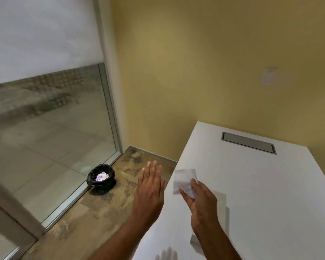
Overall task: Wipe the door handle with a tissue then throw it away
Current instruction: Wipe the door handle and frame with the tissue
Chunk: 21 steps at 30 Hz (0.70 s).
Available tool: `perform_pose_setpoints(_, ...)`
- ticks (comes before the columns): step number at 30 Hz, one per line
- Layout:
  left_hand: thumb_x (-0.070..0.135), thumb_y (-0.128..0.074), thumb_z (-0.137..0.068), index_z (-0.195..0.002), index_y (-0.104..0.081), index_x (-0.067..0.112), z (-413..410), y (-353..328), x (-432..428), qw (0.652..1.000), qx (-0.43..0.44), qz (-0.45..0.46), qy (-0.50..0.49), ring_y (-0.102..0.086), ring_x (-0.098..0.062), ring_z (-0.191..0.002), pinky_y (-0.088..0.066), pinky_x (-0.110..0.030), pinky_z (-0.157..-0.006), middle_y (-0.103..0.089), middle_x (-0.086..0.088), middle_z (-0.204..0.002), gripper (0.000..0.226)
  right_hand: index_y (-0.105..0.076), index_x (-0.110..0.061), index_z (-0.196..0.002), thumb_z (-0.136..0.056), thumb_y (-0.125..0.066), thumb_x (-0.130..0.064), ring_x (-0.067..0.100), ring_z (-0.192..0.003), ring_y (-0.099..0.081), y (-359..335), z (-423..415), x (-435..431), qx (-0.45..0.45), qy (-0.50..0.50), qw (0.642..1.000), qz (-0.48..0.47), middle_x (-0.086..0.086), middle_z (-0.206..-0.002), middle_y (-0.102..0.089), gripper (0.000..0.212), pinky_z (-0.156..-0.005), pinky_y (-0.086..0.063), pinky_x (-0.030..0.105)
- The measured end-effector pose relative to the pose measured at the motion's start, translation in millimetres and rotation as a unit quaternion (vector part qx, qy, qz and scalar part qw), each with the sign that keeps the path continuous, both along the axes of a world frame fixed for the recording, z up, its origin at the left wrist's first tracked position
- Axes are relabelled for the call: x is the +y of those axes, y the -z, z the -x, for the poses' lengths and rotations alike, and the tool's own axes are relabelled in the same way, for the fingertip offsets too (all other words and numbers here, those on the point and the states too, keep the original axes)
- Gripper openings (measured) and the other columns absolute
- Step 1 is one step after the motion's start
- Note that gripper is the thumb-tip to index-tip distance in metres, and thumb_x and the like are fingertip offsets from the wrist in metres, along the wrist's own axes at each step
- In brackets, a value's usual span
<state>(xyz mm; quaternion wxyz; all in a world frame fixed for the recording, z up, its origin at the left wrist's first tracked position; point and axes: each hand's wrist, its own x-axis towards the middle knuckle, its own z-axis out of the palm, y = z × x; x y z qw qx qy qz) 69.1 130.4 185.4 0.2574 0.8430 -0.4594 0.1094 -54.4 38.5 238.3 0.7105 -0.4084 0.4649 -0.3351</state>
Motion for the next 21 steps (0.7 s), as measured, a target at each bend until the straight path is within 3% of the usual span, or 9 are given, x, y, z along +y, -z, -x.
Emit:
perform_pose_setpoints(3, 0.036, -0.023, -0.111, -0.162, -0.029, 0.011, -23.6, -22.6, 40.8, 0.999, -0.018, 0.036, -0.033, -0.007, -0.023, -0.162, -0.001, -0.033, -0.132, -0.022, -0.007, -0.171, 0.058, -0.064, -0.021, -0.093, -0.099, -0.065, -0.020, 0.028, -0.103, -0.066, -14.5, -26.8, 32.6, -0.052, -0.029, 0.998, -0.025, 0.011, -0.116, -0.065, 0.006, -0.074, -0.061, 0.035)
perform_pose_setpoints(4, 0.037, -0.022, -0.111, -0.163, -0.027, 0.012, -32.6, -29.3, 55.4, 0.998, -0.017, 0.044, -0.041, -0.005, -0.020, -0.163, 0.000, -0.032, -0.132, -0.020, -0.006, -0.172, 0.058, -0.066, -0.020, -0.097, -0.098, -0.066, -0.019, 0.028, -0.101, -0.067, -18.0, -38.2, 43.3, -0.064, -0.034, 0.997, -0.035, 0.010, -0.114, -0.065, 0.002, -0.075, -0.062, 0.038)
perform_pose_setpoints(7, 0.038, -0.018, -0.111, -0.164, -0.020, 0.015, -74.1, -49.5, 108.8, 0.994, -0.020, 0.079, -0.075, 0.001, -0.014, -0.163, 0.004, -0.030, -0.132, -0.015, -0.003, -0.174, 0.058, -0.065, -0.015, -0.111, -0.098, -0.066, -0.024, 0.025, -0.097, -0.066, -27.6, -84.4, 80.8, -0.075, -0.060, 0.994, -0.045, 0.010, -0.115, -0.066, 0.016, -0.084, -0.060, 0.043)
perform_pose_setpoints(11, 0.034, -0.023, -0.112, -0.162, -0.029, 0.011, -147.0, -78.9, 211.5, 0.981, -0.060, 0.106, -0.149, -0.009, -0.020, -0.163, 0.000, -0.032, -0.132, -0.022, -0.006, -0.172, 0.056, -0.069, -0.008, -0.114, -0.098, -0.066, -0.020, 0.024, -0.080, -0.078, -60.7, -164.5, 178.7, -0.112, -0.135, 0.982, -0.073, 0.011, -0.113, -0.071, 0.020, -0.066, -0.065, 0.035)
perform_pose_setpoints(15, 0.031, -0.032, -0.111, -0.161, -0.033, 0.008, -173.3, -96.2, 247.2, 0.978, -0.076, 0.108, -0.160, -0.014, -0.024, -0.162, -0.005, -0.036, -0.132, -0.026, -0.009, -0.171, 0.055, -0.067, -0.004, -0.124, -0.098, -0.066, -0.017, 0.031, -0.112, -0.070, -71.6, -198.2, 209.0, -0.173, -0.137, 0.971, -0.092, 0.015, -0.126, -0.070, 0.028, -0.096, -0.057, 0.050)
perform_pose_setpoints(18, 0.031, -0.032, -0.110, -0.160, -0.033, 0.007, -213.2, -113.0, 307.7, 0.963, -0.092, 0.122, -0.220, -0.012, -0.024, -0.162, -0.002, -0.035, -0.133, -0.026, -0.010, -0.171, 0.056, -0.066, -0.005, -0.125, -0.100, -0.063, -0.014, 0.028, -0.119, -0.066, -85.9, -240.4, 260.7, -0.178, -0.185, 0.962, -0.098, 0.011, -0.129, -0.069, 0.027, -0.086, -0.059, 0.044)
perform_pose_setpoints(21, 0.034, -0.029, -0.110, -0.161, -0.032, 0.008, -244.9, -125.5, 357.2, 0.948, -0.102, 0.127, -0.272, -0.010, -0.022, -0.163, -0.001, -0.034, -0.133, -0.025, -0.009, -0.172, 0.057, -0.068, -0.006, -0.117, -0.101, -0.060, -0.013, 0.021, -0.101, -0.076, -96.6, -279.2, 301.4, -0.205, -0.242, 0.942, -0.110, 0.010, -0.117, -0.077, 0.019, -0.071, -0.064, 0.037)
